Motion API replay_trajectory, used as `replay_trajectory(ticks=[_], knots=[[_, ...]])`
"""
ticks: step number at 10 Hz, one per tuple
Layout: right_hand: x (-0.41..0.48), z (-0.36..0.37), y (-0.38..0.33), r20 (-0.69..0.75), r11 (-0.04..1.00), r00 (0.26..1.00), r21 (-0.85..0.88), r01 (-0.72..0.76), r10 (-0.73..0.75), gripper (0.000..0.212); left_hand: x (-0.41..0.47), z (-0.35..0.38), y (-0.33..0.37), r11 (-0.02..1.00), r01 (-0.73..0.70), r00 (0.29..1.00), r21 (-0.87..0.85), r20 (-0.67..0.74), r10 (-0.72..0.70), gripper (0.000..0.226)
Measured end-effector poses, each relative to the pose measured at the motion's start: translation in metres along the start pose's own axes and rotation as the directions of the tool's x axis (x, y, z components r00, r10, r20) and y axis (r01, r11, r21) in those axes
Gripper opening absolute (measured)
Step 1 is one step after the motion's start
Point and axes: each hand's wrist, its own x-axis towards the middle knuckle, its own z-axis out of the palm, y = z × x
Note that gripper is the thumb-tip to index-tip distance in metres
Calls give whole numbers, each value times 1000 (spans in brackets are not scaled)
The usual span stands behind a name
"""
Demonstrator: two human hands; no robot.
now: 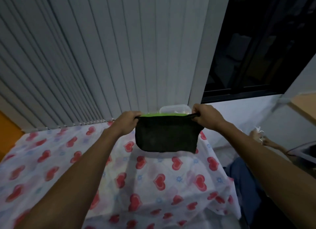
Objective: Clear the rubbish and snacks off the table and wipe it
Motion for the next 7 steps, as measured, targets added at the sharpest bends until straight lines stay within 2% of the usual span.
replay_trajectory(ticks=[1, 2, 3, 4, 5, 6, 7], knots=[[-4, 13, 21, -73, 999, 996, 3, 44, -44, 15, 1, 18, 9, 1000, -13, 997, -18, -71, 12, 43], [-18, 36, 44, -20, 994, 995, -64, 94, -95, 14, -11, 50, 9, 999, 22, 999, 30, -36, -21, 45], [-40, 76, 70, 159, 975, 982, -177, 131, -103, 21, -38, 101, -2, 992, 49, 993, 112, 97, -60, 37], [-64, 121, 96, 390, 965, 920, -225, 134, -36, 27, -67, 155, -12, 978, 25, 939, 206, 331, -93, 35], [-83, 148, 109, 645, 946, 765, -246, 210, -2, 26, -90, 190, -14, 969, 68, 854, 237, 489, -179, 38], [-88, 166, 120, 681, 954, 732, -220, 206, -1, 25, -98, 210, -15, 969, 110, 840, 221, 501, -210, 47], [-86, 184, 125, 673, 963, 740, -190, 193, -16, 29, -91, 220, -15, 973, 117, 863, 200, 465, -199, 49]])
